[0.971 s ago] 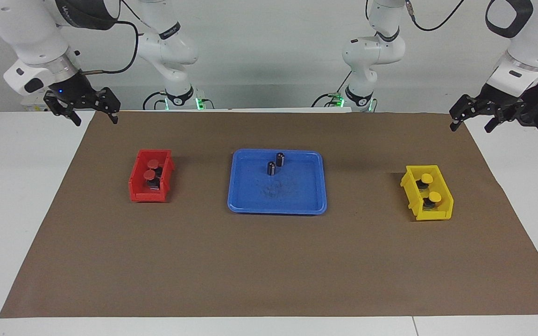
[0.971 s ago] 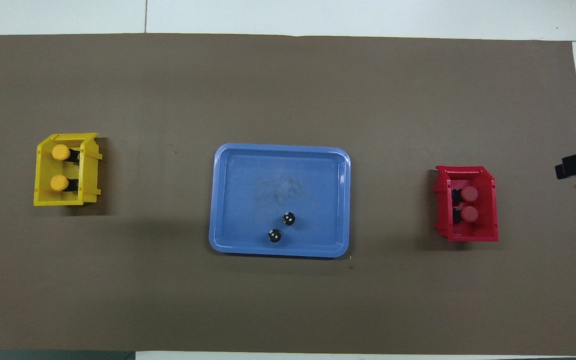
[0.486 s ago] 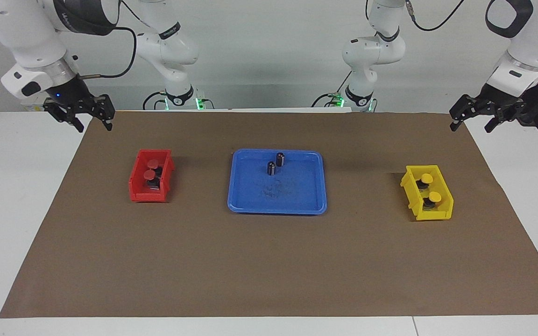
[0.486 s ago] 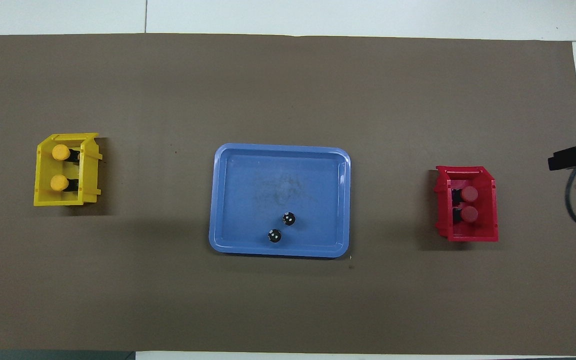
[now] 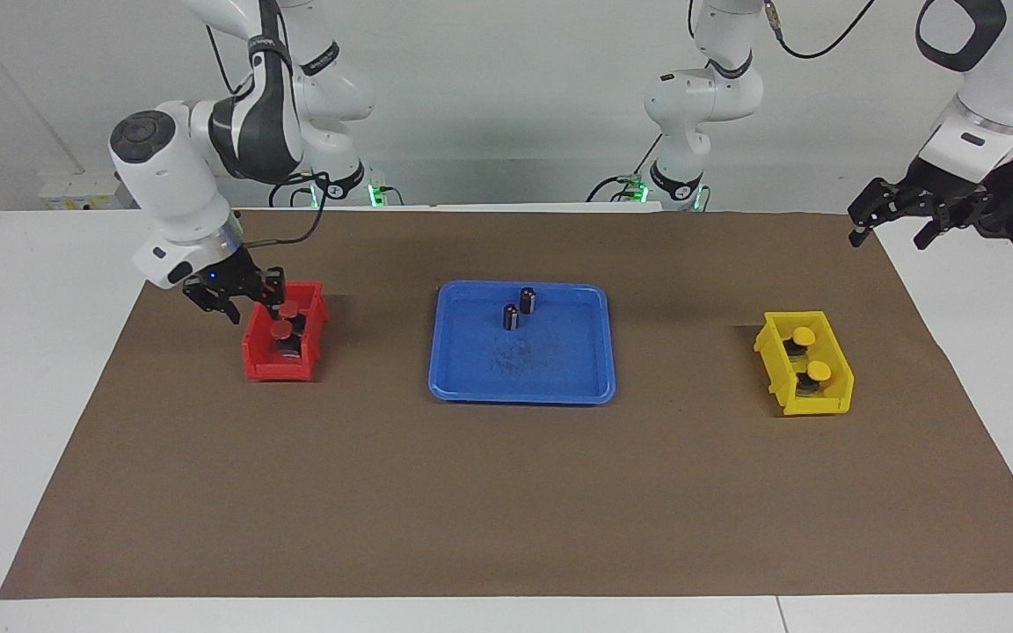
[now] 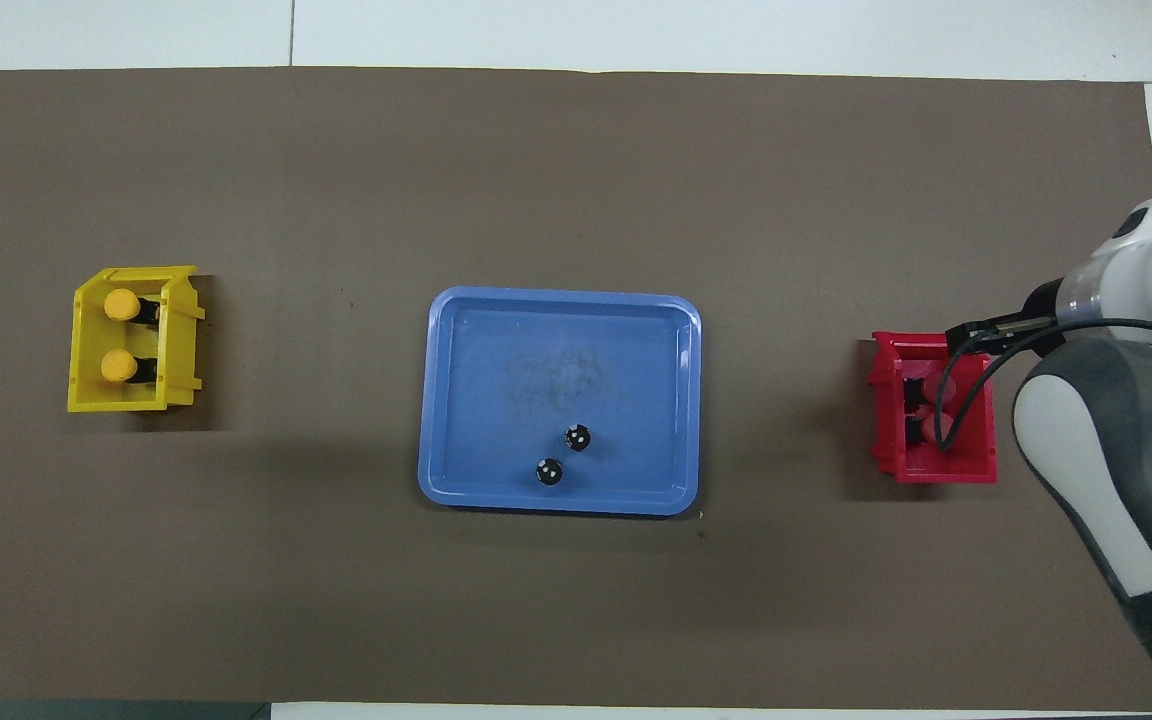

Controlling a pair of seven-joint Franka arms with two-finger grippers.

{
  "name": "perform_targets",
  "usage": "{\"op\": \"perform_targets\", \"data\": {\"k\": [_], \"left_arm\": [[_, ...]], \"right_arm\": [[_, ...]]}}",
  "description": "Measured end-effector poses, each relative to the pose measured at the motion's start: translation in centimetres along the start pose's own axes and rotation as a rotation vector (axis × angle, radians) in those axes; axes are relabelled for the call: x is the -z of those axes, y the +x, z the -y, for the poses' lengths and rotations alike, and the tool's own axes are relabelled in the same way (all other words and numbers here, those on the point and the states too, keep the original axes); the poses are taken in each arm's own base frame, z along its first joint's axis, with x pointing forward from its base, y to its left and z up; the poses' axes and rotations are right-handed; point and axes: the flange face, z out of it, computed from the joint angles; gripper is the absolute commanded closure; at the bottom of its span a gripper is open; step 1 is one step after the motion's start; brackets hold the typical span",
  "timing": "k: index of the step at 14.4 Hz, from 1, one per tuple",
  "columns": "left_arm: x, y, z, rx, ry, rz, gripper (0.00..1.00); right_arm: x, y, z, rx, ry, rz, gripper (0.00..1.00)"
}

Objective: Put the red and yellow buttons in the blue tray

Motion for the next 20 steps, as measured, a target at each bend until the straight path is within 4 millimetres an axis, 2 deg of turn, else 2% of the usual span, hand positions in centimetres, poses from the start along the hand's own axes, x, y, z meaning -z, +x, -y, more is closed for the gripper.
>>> {"op": "perform_targets", "data": {"k": [5,9,17,20], "left_arm": [[0.1,0.2,0.7,0.016,0.007,-0.029,0.00],[-1.0,-0.2,0.9,0.022,0.001,-0.006,0.00],[-1.5,-1.1,1.8,0.042,-0.002,0.004,0.00],[-1.4,-1.2,2.2,0.049,0.000,0.001,0.00]], "right_arm": [[-3.2,-1.1,-0.2,-0.013,0.001,0.005,0.42],[-5.3,-2.3,-0.8,-0.035,0.003,0.021,0.42],[-7.2,-3.3,-0.7,-0.039,0.004,0.026,0.42],[-7.6,-3.6,-0.7,-0.042,0.005,0.032,0.51]]}}
